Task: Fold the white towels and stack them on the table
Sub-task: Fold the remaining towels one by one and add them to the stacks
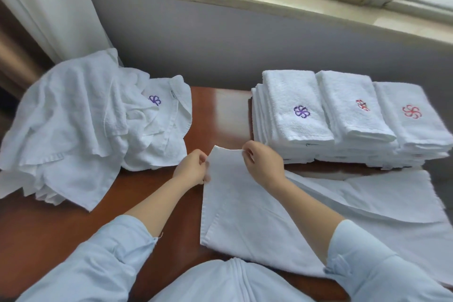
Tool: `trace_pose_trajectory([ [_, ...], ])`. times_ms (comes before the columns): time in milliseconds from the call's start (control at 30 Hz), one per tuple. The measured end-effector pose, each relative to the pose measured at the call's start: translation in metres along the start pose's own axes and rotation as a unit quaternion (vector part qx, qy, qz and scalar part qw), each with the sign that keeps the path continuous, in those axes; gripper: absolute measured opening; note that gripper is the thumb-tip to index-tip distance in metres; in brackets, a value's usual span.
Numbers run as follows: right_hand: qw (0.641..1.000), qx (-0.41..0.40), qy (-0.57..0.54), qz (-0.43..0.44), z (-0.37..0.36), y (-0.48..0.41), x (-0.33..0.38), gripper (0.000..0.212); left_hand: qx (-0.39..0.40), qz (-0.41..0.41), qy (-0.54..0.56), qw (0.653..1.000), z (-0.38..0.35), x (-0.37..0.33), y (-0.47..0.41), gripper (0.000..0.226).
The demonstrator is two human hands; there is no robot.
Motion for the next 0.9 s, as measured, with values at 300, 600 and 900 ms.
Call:
trace_pose_trajectory([
  [300,0.995,0.087,-0.03,0.044,0.008,0.026,0.013,0.01,-0.115,-0.038,0.084,0.989,0.032,-0.02,0.005,0.012],
  [600,0.989,0.138,-0.013,-0.055,-0.013,0.079,-0.024,0.025,-0.062,0.0,-0.028,0.998,-0.004,0.01,0.047,0.017],
  [900,0.979,0.105,0.061,-0.161,-0.01,0.136,-0.081,0.045,0.032,-0.158,-0.136,0.978,-0.068,-0.02,0.07,0.016],
])
Point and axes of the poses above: each hand's wrist, its own y-axis away from the middle knuckle, its own z-axis out of the back of the hand, x = y × z, the point moved 4 cm from there along -y, towards the middle knuckle, and after that the axes turned 2 degrees about -y, right-handed, at the moved point
